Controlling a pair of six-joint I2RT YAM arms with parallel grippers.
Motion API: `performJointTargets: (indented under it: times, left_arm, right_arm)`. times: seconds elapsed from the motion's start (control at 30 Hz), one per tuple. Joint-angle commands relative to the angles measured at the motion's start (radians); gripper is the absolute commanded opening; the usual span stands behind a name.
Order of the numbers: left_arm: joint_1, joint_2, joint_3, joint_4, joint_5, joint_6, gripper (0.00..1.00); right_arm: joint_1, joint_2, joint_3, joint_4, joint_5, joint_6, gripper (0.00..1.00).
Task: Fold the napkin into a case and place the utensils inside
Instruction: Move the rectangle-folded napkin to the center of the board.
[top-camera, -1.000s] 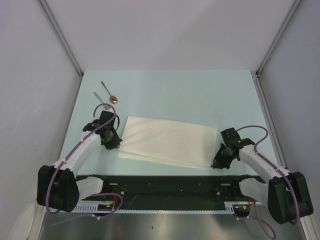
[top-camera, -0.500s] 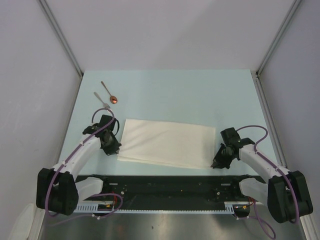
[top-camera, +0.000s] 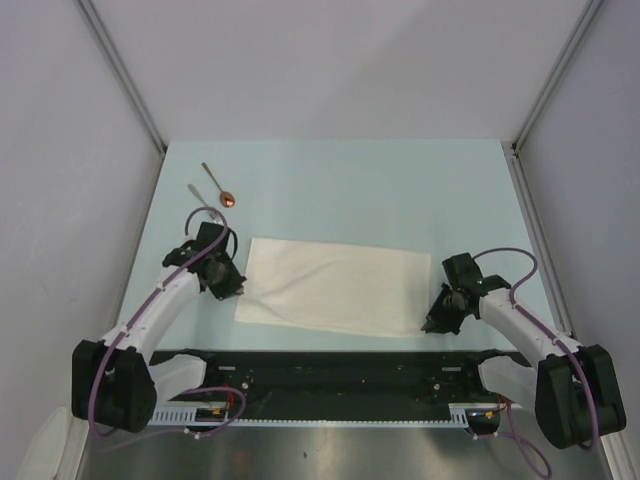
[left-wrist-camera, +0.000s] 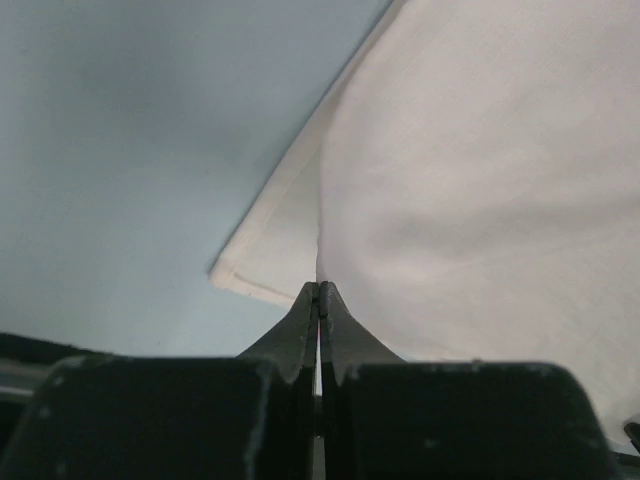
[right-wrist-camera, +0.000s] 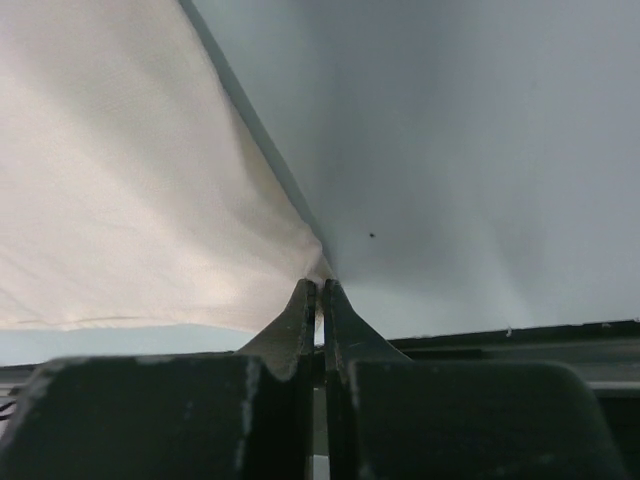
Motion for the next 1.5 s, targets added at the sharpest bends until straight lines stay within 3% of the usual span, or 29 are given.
performJointTargets:
  times: [0.0,0.23,0.43,0.67,0.87,1.03,1.13,1.23,1.47]
  left_arm:
    - [0.009,0.138,0.023,0.166,0.107,0.026,0.00]
    - [-0.001,0.443,0.045,0.271,0.123,0.023,0.00]
    - [-0.041,0.607,0.143,0.274,0.081,-0.020,0.00]
    - [-0.093,0.741,0.398,0.245,0.101,-0.016,0.00]
    - [-0.107,0.957,0.590,0.231,0.153,-0.016,0.00]
    - [-0.112,1.063,0.846,0.149,0.080,0.007,0.00]
    - [-0.110,1.037,0.932,0.103,0.015,0.044,0.00]
    - [-0.112,0.863,0.899,0.096,-0.023,0.091,0.00]
    - [-0.109,0.570,0.552,0.127,-0.008,0.105,0.00]
  right_arm:
    - [-0.037,0.023,0.054,0.082,0.000,-0.028,0.00]
    - [-0.041,0.133,0.057,0.168,-0.008,-0.017,0.00]
    - [-0.080,0.199,0.079,0.221,0.003,-0.008,0.00]
    - [-0.193,0.323,0.141,0.273,-0.020,-0.071,0.00]
    - [-0.261,0.460,0.275,0.304,-0.016,-0.127,0.00]
    - [-0.308,0.595,0.390,0.304,-0.038,-0.178,0.00]
    - [-0.313,0.610,0.467,0.242,-0.028,-0.221,0.00]
    - [-0.310,0.543,0.497,0.180,-0.008,-0.239,0.00]
    - [-0.276,0.351,0.490,0.053,0.029,-0.258,0.00]
